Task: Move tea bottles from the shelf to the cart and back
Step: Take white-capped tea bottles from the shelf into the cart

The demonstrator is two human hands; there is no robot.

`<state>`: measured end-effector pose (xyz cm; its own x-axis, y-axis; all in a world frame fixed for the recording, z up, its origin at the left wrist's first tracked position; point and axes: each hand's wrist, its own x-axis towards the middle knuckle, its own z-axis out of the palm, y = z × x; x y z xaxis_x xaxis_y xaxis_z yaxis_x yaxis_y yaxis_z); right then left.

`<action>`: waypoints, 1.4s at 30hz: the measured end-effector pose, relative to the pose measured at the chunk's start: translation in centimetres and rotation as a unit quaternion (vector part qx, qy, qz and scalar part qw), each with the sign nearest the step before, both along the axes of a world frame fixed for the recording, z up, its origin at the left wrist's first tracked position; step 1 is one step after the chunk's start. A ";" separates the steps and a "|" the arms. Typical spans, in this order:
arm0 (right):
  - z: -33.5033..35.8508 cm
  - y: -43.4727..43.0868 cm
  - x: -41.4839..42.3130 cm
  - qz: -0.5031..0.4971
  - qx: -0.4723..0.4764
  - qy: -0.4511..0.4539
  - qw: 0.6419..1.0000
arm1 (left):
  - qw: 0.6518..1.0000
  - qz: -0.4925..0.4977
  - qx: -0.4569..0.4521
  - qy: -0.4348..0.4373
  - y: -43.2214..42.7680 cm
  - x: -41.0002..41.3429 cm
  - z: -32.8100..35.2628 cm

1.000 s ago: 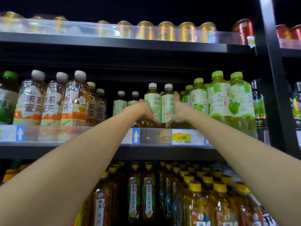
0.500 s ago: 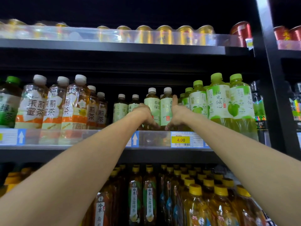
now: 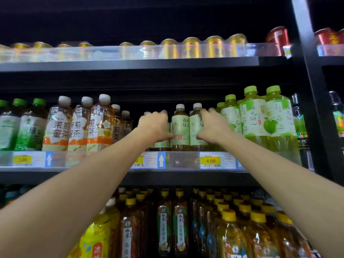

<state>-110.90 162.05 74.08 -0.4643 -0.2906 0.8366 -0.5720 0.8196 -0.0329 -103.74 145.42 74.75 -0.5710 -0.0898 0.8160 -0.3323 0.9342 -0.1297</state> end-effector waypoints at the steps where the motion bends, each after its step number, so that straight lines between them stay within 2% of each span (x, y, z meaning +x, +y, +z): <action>1: -0.2 0.1 0.3 -0.004 0.013 0.023 1.000 | 1.000 0.013 -0.024 0.006 0.1 0.6 -0.1; 5: -0.8 0.3 1.6 -0.025 0.068 0.082 0.994 | 0.994 0.064 -0.088 0.002 0.6 3.0 -0.5; 10: -1.1 0.5 3.6 -0.035 0.131 0.071 0.988 | 0.987 0.131 -0.093 -0.026 1.5 5.7 -1.8; 15: -1.7 0.5 5.6 0.022 0.110 0.064 0.992 | 0.980 0.169 -0.094 -0.037 1.8 8.2 -2.6; 21: -2.1 -1.4 8.5 0.113 0.081 0.013 0.990 | 0.973 0.207 -0.092 -0.045 1.2 12.1 -3.5; 30: -4.0 -8.0 15.6 0.181 0.103 0.024 0.978 | 0.951 0.295 -0.075 -0.061 -2.9 20.3 -5.2; 35: -6.4 -13.5 21.4 0.243 0.123 0.026 0.962 | 0.934 0.336 -0.077 -0.095 -6.2 27.3 -7.7; 42: -11.7 -21.2 31.4 0.339 0.166 -0.004 0.926 | 0.906 0.404 -0.026 -0.119 -11.2 39.3 -12.3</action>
